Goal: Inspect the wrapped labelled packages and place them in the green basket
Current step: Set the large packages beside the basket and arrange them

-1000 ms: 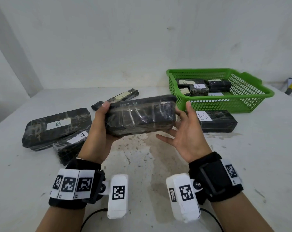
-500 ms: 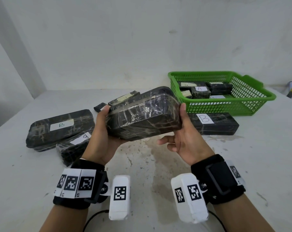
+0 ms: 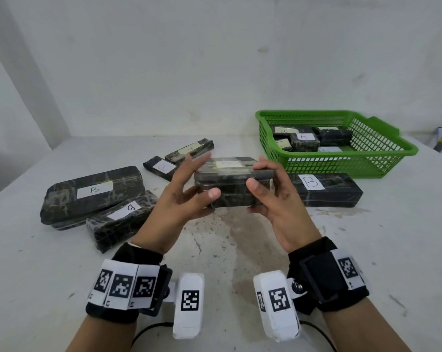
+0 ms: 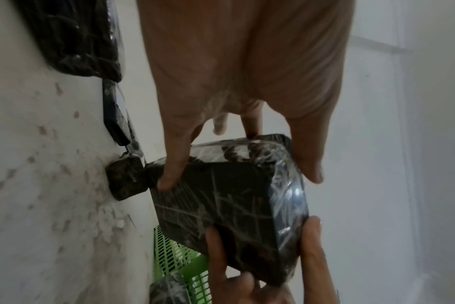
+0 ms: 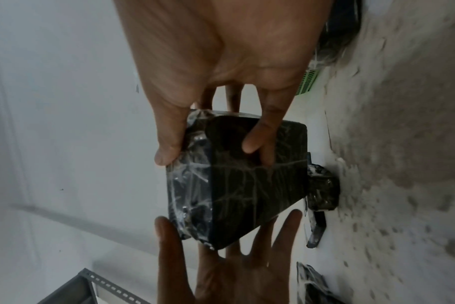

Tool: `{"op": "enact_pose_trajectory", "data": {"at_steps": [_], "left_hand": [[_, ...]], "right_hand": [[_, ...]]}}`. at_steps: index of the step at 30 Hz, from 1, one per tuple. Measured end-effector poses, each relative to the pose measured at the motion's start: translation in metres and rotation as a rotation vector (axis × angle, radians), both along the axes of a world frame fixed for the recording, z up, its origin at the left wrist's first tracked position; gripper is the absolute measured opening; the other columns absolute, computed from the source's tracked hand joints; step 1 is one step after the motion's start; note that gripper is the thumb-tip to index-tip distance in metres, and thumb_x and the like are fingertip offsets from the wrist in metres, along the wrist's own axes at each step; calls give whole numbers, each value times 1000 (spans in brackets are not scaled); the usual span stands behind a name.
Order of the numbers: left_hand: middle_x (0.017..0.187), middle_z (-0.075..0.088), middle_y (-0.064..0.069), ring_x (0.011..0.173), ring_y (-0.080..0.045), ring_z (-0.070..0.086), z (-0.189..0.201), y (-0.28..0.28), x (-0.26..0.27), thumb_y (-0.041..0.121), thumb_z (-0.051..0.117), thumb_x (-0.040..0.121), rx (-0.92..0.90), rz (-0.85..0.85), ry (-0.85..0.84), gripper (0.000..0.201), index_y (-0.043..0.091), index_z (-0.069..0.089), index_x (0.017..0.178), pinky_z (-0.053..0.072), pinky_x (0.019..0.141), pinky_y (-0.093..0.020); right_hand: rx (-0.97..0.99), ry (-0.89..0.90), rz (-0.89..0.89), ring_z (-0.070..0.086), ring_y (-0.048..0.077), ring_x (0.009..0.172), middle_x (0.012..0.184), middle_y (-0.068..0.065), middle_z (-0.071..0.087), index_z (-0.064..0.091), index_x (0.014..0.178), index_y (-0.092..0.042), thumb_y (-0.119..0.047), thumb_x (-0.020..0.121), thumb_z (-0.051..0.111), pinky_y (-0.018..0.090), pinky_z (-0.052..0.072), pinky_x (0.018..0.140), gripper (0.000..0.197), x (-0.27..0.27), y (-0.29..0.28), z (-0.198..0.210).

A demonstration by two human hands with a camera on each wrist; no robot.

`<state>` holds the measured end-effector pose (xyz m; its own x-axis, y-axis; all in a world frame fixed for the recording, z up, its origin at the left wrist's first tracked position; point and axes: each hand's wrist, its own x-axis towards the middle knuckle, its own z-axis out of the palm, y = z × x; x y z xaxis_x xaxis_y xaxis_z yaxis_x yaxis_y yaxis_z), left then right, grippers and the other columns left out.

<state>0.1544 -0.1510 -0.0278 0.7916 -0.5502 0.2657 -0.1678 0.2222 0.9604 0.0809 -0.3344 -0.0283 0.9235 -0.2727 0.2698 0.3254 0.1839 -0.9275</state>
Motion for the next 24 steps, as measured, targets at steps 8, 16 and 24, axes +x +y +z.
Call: {"op": "enact_pose_trajectory", "data": {"at_steps": [8, 16, 24], "left_hand": [[142, 54, 19, 133, -10, 52, 0, 0, -1, 32, 76, 70, -126, 75, -48, 28, 29, 74, 97, 58, 88, -39], [137, 60, 11, 122, -7, 60, 4, -2, -6, 34, 72, 72, -133, 92, -24, 29, 22, 71, 98, 54, 91, -54], [135, 62, 7, 127, -17, 57, 4, -2, -8, 29, 74, 70, -140, 61, -47, 32, 18, 69, 100, 54, 95, -52]], "right_hand": [[-16, 10, 22, 71, 21, 100, 148, -17, 46, 68, 102, -35, -80, 60, 69, 25, 56, 52, 61, -5, 4, 7], [-77, -84, -119, 68, 24, 105, 122, -5, 64, 66, 96, -25, -62, 77, 69, 31, 59, 55, 42, -5, 9, 6], [-136, -107, -154, 70, 8, 92, 108, -4, 61, 57, 98, -14, -30, 84, 76, 28, 57, 51, 29, -11, 12, 9]]}}
